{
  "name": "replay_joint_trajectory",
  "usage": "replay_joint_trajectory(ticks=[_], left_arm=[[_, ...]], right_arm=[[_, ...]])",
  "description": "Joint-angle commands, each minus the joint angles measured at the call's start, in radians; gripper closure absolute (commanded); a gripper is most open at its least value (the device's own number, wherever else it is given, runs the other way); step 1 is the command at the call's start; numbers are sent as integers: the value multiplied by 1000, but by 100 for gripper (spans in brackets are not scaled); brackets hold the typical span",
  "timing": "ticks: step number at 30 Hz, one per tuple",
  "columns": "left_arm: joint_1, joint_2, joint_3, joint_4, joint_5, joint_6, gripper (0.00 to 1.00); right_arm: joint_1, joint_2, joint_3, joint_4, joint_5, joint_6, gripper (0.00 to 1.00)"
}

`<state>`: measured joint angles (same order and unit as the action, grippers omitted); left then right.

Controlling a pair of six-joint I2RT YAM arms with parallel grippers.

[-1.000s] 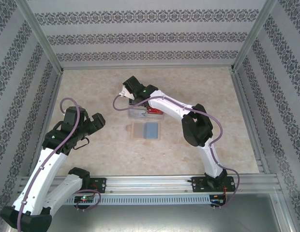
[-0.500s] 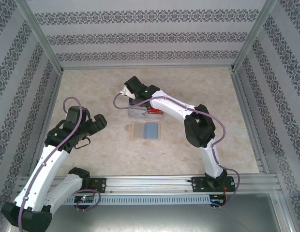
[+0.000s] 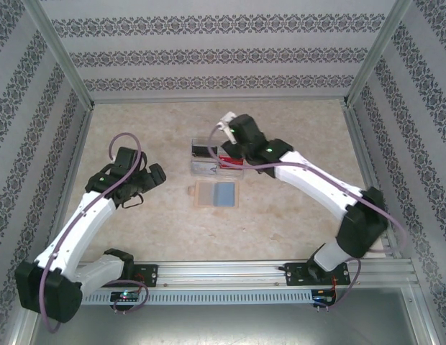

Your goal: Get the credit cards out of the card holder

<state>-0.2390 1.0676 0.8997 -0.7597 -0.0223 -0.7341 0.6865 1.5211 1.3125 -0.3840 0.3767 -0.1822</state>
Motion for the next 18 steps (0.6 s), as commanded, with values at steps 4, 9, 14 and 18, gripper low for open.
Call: replay_joint_trajectory(ticks=[4, 9, 14, 18], left_arm=[[12, 111, 16, 196, -178, 55, 0], [13, 155, -40, 362, -365, 202, 1], [33, 196, -127, 534, -515, 343, 1], [82, 253, -185, 663, -504, 429, 1]], right_arm=[[-162, -285, -305, 130, -59, 241, 19], [-289, -477, -531, 227, -66, 309, 2], [-399, -587, -728, 372, -21, 340, 2], [-456, -565, -859, 531, -10, 282, 2]])
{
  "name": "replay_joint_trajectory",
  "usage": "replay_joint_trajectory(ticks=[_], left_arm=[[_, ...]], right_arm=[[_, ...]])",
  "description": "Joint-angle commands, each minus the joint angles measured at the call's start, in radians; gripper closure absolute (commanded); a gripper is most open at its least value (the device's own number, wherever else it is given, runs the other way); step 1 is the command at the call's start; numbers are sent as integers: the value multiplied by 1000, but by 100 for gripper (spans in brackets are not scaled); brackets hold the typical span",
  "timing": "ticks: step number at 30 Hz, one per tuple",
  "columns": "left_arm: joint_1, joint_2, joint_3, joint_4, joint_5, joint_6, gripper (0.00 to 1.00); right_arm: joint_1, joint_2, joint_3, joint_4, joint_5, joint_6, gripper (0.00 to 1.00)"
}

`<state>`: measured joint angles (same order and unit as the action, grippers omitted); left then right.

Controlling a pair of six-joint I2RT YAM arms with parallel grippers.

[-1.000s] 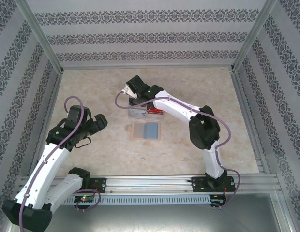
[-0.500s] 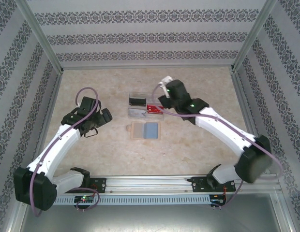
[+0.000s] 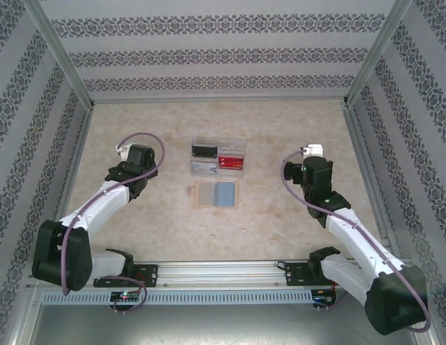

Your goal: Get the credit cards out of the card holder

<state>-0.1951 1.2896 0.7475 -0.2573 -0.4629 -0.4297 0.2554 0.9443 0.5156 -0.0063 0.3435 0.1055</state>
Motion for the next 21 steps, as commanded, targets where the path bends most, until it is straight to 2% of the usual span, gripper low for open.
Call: replay_joint_trajectory(ticks=[1, 8, 11, 14, 16, 17, 20, 21], left_arm=[[58, 38, -30, 178, -40, 134, 1], [145, 152, -110, 502, 49, 241, 1], [154, 208, -151, 658, 94, 320, 1], [183, 225, -159, 720, 177, 323, 1], [200, 242, -182, 790, 258, 330, 0], [200, 240, -177, 772, 269, 331, 0], [200, 214, -256, 899, 344, 361, 0], [200, 210, -276, 934, 360, 368, 0]], right_arm=[[-36, 28, -75, 171, 17, -16, 2], [-115, 225, -79, 361, 35, -15, 2], [-138, 327, -75, 482, 25, -27, 2], [-148, 410, -50, 552, 33, -49, 2], [-160, 442, -43, 607, 2, -51, 2], [-167, 459, -47, 636, -40, -62, 2], [-181, 534, -69, 778, -95, -70, 2], [-195, 521, -64, 756, -123, -63, 2]])
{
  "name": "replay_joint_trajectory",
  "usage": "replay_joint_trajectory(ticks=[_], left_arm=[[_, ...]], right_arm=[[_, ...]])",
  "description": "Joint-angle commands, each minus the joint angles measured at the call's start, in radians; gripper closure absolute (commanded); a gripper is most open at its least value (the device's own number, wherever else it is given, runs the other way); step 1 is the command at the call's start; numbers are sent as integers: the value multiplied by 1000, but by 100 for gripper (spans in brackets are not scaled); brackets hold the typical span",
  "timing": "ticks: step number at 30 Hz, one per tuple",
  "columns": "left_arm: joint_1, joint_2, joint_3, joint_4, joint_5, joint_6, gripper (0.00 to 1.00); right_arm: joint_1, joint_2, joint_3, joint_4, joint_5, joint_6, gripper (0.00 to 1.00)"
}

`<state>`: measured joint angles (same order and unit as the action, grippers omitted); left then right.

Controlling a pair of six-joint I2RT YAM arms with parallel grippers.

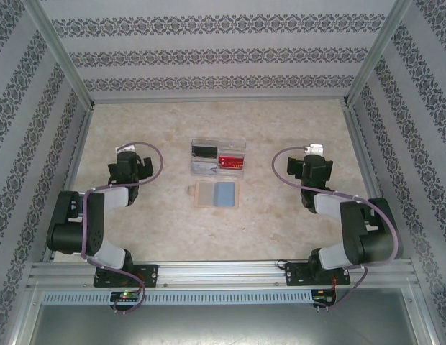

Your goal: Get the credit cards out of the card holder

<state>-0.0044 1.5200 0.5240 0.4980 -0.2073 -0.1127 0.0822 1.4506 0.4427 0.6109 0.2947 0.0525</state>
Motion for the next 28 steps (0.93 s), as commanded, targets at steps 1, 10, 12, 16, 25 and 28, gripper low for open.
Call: replay_joint_trajectory(ticks=[1, 10, 12, 16, 25, 28], left_arm=[[9, -15, -68, 213, 124, 57, 0], [6, 46, -117, 352, 201, 101, 0], [6, 44, -116, 352, 203, 100, 0], [6, 42, -112, 337, 212, 104, 0], [6, 42, -110, 336, 213, 105, 0], [7, 42, -111, 337, 213, 105, 0]], right_arm=[[-37, 6, 0, 118, -110, -4, 2], [-45, 49, -60, 272, -159, -12, 2], [-45, 63, -68, 308, -159, -14, 2], [-45, 57, -65, 294, -159, -14, 2], [-45, 54, -65, 290, -159, -15, 2], [-45, 55, -65, 290, -158, -15, 2]])
